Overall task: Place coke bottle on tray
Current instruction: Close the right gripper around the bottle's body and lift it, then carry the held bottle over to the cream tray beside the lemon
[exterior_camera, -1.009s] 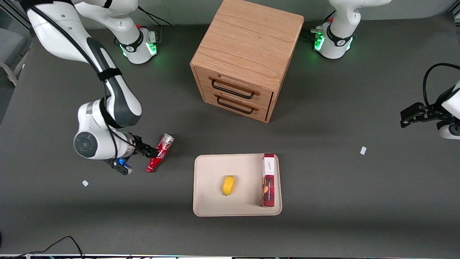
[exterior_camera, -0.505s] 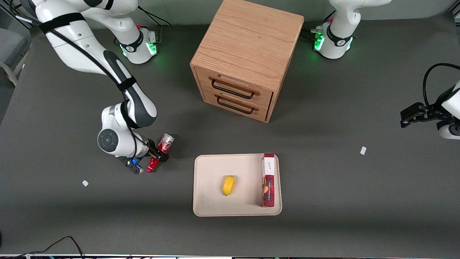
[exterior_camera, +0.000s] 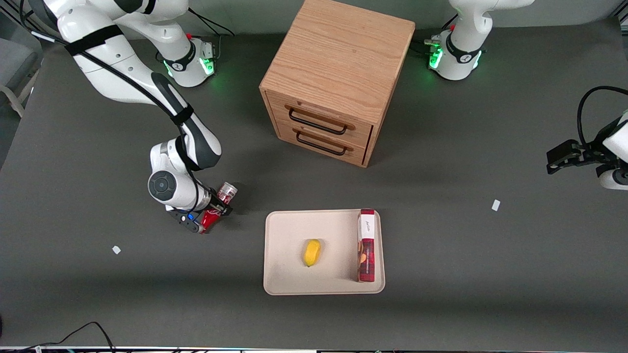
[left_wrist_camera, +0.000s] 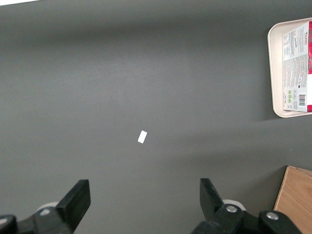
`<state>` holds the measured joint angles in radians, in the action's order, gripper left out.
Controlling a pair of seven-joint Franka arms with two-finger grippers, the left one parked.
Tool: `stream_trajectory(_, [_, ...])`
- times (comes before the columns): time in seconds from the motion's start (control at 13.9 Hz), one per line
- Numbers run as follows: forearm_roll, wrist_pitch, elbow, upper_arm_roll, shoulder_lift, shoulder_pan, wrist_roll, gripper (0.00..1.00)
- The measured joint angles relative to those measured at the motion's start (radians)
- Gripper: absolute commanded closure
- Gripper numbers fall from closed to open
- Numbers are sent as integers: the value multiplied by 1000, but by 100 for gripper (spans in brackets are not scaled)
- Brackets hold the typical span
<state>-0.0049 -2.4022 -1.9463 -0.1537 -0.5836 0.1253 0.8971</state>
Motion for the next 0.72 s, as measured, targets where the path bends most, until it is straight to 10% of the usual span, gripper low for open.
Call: stream_trajectory(0.72, [-59, 393, 157, -7, 272, -10, -243, 100])
